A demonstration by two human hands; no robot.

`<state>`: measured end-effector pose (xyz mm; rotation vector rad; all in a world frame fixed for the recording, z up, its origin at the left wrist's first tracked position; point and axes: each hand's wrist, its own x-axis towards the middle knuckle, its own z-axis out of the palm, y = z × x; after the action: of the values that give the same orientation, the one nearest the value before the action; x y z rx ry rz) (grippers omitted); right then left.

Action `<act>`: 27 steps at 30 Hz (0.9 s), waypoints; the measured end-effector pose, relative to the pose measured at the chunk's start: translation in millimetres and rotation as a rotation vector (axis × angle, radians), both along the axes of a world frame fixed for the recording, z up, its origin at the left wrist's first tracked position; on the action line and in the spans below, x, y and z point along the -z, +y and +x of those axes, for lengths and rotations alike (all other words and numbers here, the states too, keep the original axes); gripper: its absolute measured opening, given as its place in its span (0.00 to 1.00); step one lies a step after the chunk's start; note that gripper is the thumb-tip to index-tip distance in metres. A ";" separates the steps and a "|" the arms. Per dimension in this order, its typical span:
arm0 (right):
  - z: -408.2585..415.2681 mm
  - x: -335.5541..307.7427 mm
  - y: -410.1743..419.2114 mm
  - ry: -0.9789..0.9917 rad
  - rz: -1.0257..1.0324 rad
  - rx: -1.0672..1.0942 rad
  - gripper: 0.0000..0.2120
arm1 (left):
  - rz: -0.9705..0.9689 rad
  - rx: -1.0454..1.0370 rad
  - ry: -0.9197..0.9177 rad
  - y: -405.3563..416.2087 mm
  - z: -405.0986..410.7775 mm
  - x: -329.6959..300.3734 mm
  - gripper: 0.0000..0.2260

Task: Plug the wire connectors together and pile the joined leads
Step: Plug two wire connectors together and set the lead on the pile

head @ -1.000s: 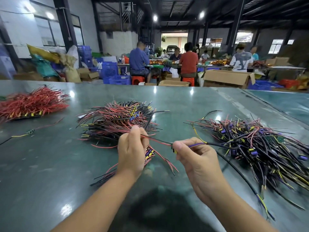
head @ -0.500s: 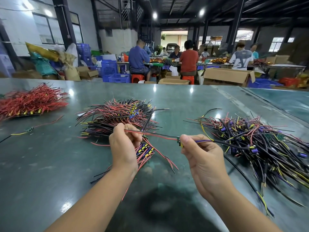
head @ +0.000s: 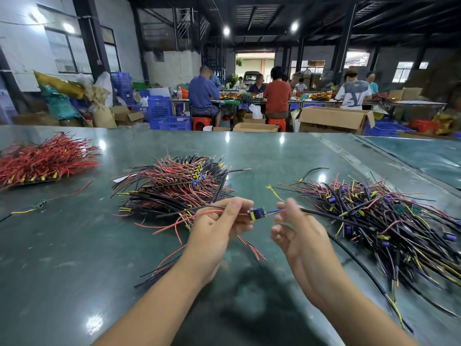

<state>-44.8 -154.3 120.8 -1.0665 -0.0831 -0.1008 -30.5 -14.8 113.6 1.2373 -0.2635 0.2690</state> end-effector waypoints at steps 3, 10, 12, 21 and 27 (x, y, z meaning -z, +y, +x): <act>3.3 -2.0 -7.2 0.061 0.229 -0.063 0.13 | 0.019 -0.057 0.029 7.1 1.6 -5.7 0.11; 3.7 3.2 -4.8 -0.054 0.147 -0.065 0.06 | 0.002 0.155 0.169 10.9 1.7 -4.3 0.13; 4.1 5.1 -5.0 -0.120 -0.037 -0.052 0.07 | -0.064 0.129 0.205 15.0 5.3 -3.9 0.10; 3.2 11.5 -10.5 -0.583 -0.747 0.056 0.07 | -0.064 0.182 0.308 26.7 7.6 -2.5 0.06; 0.9 6.7 -10.9 -0.458 -0.494 0.037 0.09 | -0.168 0.220 0.294 23.1 10.5 -0.1 0.06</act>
<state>-43.8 -165.1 114.0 -1.5217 -0.5231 -0.3711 -20.0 8.3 113.7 1.0556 -0.1181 -0.0800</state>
